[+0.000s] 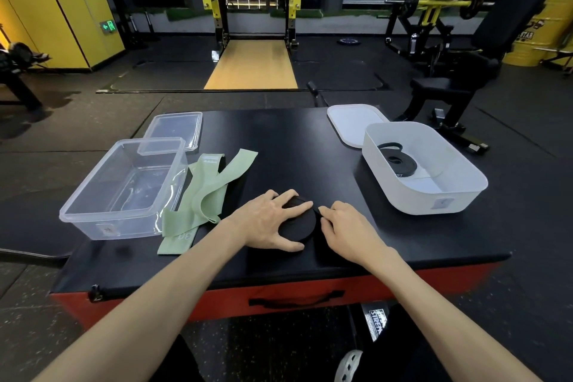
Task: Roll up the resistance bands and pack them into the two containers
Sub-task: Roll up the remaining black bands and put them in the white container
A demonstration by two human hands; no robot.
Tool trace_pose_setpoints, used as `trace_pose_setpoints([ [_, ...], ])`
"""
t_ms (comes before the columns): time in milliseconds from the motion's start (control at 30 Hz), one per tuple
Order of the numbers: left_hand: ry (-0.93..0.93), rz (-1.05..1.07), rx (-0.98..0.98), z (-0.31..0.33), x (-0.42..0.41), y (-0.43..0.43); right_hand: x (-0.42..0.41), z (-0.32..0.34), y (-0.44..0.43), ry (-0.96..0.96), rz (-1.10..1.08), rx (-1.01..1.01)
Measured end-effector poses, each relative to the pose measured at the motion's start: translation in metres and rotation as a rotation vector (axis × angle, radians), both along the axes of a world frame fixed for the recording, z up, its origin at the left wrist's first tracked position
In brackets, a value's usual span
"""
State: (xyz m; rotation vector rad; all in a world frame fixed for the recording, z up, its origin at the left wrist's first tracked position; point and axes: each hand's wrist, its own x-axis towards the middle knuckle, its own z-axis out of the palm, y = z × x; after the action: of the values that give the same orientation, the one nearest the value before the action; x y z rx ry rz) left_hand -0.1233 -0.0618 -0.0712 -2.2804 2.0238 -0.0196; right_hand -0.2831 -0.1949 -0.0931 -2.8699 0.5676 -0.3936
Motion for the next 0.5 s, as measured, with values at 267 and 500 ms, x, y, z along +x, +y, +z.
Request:
trace_pose_setpoints([
  [267,-0.044,0.18,-0.089,-0.011,-0.024,-0.002,0.0,0.001,-0.001,0.01,-0.007,0.031],
  [500,-0.064,0.383,-0.135,-0.018,-0.036,-0.006,-0.009,0.005,0.003,0.0,-0.04,0.06],
])
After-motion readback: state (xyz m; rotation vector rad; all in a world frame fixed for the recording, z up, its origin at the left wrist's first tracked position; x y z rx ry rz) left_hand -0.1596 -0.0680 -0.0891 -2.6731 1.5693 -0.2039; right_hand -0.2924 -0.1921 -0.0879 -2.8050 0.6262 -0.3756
